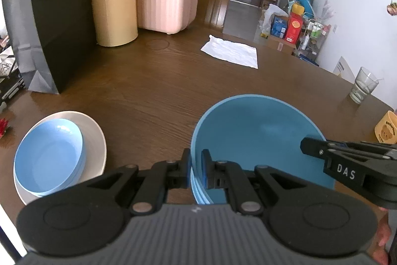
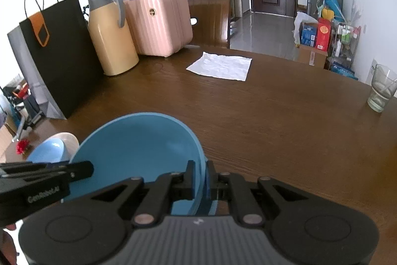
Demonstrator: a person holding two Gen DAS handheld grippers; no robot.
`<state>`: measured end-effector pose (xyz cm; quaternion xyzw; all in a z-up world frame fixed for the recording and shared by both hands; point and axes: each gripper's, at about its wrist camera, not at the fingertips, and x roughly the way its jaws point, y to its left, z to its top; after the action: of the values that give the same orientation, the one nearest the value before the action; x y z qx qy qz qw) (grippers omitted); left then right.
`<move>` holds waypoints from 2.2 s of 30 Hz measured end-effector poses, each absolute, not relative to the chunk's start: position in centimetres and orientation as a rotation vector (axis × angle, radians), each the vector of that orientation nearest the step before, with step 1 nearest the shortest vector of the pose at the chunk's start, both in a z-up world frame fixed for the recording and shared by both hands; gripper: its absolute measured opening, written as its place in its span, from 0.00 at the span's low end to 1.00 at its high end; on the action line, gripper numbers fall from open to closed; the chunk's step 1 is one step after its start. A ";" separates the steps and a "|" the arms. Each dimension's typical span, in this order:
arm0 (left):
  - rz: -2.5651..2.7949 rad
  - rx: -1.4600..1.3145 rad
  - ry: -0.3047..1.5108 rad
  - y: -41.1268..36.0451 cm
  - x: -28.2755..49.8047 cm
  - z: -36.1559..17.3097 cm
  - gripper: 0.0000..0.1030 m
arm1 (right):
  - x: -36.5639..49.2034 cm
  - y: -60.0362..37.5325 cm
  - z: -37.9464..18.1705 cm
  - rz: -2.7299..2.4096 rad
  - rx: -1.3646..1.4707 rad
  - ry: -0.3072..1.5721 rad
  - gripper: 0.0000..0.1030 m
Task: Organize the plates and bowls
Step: 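Lower the bowl into the nested bowls and open both grippers, then close both grippers on the rim of the three-bowl stack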
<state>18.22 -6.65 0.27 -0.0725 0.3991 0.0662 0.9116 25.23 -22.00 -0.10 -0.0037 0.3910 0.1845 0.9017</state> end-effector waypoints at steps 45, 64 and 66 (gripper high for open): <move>0.147 -0.131 0.754 -4.7 17.0 1.3 0.87 | 23.1 -21.6 0.6 0.353 -0.104 0.746 0.79; 0.144 -0.199 0.846 -3.4 15.7 1.1 1.00 | 22.1 -22.8 1.2 0.358 -0.056 0.834 1.00; 0.134 -0.218 0.864 -3.4 15.8 0.8 1.00 | 22.2 -22.9 1.2 0.361 -0.049 0.838 1.00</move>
<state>15.84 -3.35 0.76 -0.1056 0.4176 0.0650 0.9001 22.16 -22.95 1.19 -0.0235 0.4046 0.1741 0.8975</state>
